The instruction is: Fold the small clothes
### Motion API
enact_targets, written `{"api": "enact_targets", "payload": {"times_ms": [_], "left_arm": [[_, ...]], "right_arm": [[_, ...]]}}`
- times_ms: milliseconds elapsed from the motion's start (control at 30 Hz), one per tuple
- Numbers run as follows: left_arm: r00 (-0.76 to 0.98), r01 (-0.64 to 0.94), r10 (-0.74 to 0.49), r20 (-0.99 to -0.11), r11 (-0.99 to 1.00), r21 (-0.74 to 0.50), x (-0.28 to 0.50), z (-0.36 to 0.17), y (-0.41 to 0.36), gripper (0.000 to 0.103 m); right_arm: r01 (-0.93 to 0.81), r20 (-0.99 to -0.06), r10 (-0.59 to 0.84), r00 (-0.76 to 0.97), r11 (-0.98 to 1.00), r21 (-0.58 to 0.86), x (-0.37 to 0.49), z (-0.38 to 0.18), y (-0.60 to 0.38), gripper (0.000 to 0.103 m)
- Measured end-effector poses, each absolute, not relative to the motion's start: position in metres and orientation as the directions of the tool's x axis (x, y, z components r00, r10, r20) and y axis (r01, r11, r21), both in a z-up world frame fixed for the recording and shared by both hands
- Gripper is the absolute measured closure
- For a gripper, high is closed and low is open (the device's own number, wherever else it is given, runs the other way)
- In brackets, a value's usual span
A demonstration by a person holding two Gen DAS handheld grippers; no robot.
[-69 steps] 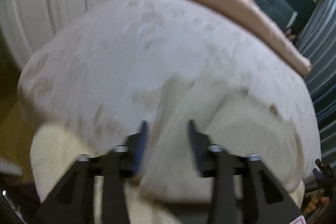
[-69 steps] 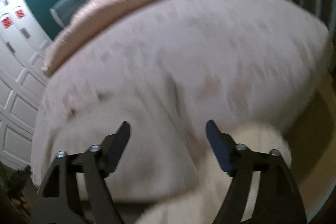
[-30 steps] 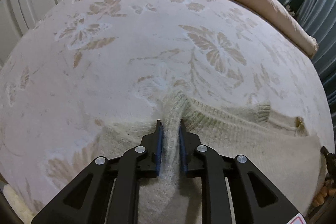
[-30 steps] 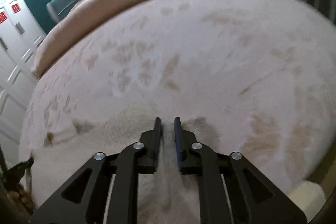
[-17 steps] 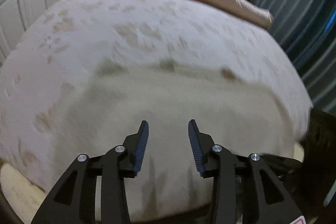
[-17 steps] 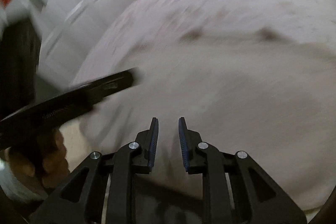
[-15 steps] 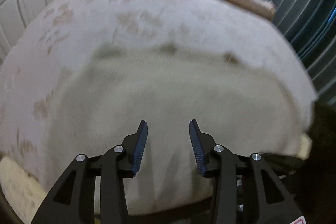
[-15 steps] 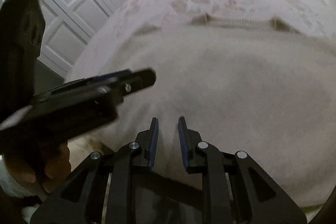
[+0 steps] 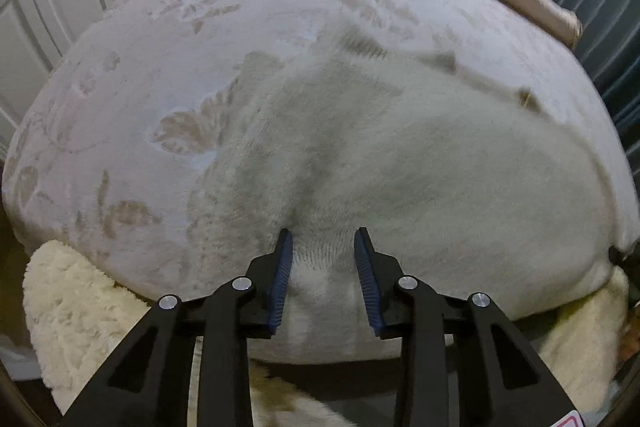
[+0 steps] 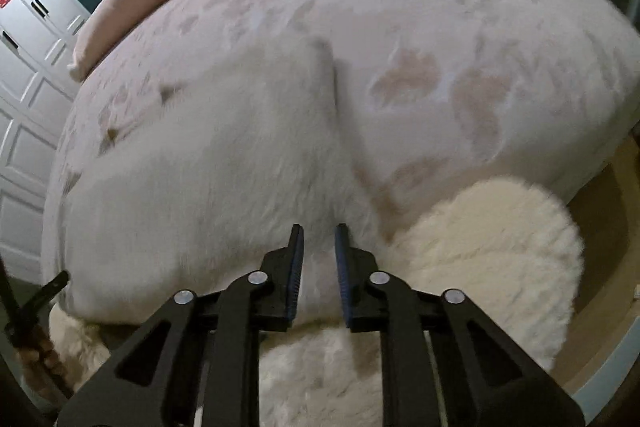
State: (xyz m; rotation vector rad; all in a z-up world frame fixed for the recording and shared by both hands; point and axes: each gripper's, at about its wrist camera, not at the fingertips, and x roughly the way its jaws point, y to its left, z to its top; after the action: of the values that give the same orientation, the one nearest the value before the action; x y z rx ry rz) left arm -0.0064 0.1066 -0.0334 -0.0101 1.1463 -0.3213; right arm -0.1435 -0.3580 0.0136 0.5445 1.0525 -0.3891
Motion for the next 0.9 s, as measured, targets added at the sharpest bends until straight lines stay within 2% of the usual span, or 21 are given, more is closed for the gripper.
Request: {"api": "enact_targets", "payload": {"times_ms": [33,100,200,267,433,467,500,533,567,633,733,800,867,900], "left_arm": [[0.391,0.237,-0.264,-0.882,0.955,-0.18,-0.002,-0.028,0.104,0.065],[0.435,0.231,-0.274,-0.858,0.955,-0.188,0.014,-0.015,0.094,0.052],[0.455,0.219,-0.286,-0.843,0.954,-0.205,0.047,-0.009,0.076,0.047],[0.448,0.21,-0.285,-0.847,0.955,-0.211,0.068,-0.013,0.064,0.042],[0.388,0.148,-0.251,-0.887,0.967,-0.209,0.113,-0.048,0.043,0.041],[0.389,0.137,-0.252,-0.886,0.967,-0.215,0.116,-0.052,0.041,0.045],[0.398,0.12,-0.241,-0.885,0.97,-0.211,0.117,-0.053,0.041,0.061],[0.409,0.116,-0.241,-0.88,0.971,-0.211,0.119,-0.05,0.041,0.075],[0.417,0.131,-0.26,-0.871,0.965,-0.225,0.12,-0.047,0.041,0.1],[0.434,0.136,-0.269,-0.86,0.963,-0.233,0.125,-0.037,0.045,0.099],[0.444,0.14,-0.243,-0.862,0.969,-0.202,0.134,-0.033,0.046,0.1],[0.407,0.144,-0.211,-0.889,0.976,-0.165,0.141,-0.05,0.043,0.1],[0.392,0.14,-0.191,-0.9,0.979,-0.147,0.144,-0.069,0.043,0.099],[0.408,0.142,-0.184,-0.894,0.98,-0.137,0.143,-0.072,0.043,0.098]], "right_arm": [[0.543,-0.884,-0.051,0.465,0.805,0.238,-0.138,0.019,-0.36,0.077],[0.529,-0.85,-0.073,0.522,0.809,0.256,-0.12,0.031,-0.359,0.053],[0.495,-0.809,-0.109,0.578,0.834,0.242,-0.086,0.037,-0.358,0.041],[0.482,-0.797,-0.131,0.589,0.849,0.217,-0.071,0.034,-0.356,0.034],[0.5,-0.831,-0.125,0.542,0.842,0.2,-0.018,0.006,-0.365,0.033],[0.502,-0.834,-0.108,0.54,0.838,0.216,-0.014,0.001,-0.365,0.039],[0.488,-0.832,-0.081,0.548,0.839,0.24,-0.01,0.0,-0.362,0.06],[0.471,-0.828,-0.065,0.557,0.846,0.25,-0.01,0.003,-0.36,0.074],[0.451,-0.819,-0.055,0.572,0.854,0.258,-0.01,0.007,-0.358,0.095],[0.424,-0.754,-0.054,0.654,0.852,0.307,-0.016,0.029,-0.359,0.095],[0.447,-0.706,-0.107,0.7,0.837,0.316,-0.022,0.045,-0.374,0.096],[0.524,-0.776,-0.168,0.608,0.82,0.233,-0.015,0.017,-0.395,0.103],[0.595,-0.861,-0.191,0.472,0.789,0.151,-0.01,-0.023,-0.416,0.103],[0.609,-0.873,-0.135,0.469,0.765,0.208,-0.015,-0.038,-0.426,0.103]]}}
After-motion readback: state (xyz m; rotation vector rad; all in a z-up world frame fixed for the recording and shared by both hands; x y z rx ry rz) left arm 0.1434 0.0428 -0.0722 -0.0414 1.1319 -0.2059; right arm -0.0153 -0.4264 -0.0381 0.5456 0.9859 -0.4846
